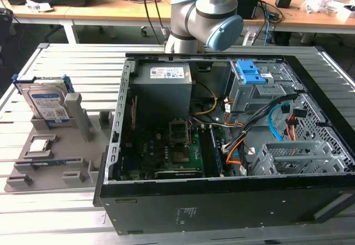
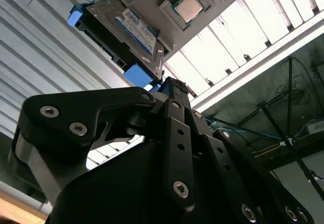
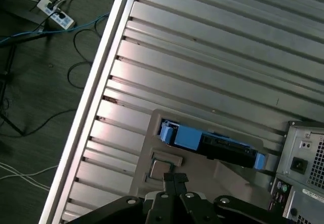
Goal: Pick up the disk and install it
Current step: 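Pick up the disk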
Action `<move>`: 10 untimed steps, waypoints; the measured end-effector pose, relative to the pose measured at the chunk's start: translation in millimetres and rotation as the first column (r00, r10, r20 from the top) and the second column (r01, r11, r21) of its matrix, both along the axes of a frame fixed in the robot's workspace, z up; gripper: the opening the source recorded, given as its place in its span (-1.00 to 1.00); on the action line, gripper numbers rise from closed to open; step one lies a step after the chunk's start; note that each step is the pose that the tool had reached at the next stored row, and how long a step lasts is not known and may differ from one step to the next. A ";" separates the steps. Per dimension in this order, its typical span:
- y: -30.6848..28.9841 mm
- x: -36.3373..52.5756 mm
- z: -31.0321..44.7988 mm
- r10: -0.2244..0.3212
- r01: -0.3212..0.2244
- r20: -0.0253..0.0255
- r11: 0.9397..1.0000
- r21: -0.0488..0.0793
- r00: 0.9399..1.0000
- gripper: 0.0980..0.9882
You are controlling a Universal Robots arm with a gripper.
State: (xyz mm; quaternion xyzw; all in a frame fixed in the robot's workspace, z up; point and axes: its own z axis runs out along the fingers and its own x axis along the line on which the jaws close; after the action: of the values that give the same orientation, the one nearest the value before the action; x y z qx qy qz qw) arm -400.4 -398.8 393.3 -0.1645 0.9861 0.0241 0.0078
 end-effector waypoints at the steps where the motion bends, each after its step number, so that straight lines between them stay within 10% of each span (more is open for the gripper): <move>1: 0.0 0.0 0.0 0.010 -0.010 0.000 1.000 0.000 1.000 -0.98; 10: 0.0 0.0 0.0 0.179 -0.179 0.000 0.984 0.000 0.984 -0.98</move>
State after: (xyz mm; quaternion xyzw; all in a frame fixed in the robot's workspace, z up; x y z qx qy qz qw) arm -400.4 -398.8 393.3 -0.2524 0.9673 0.0247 0.0056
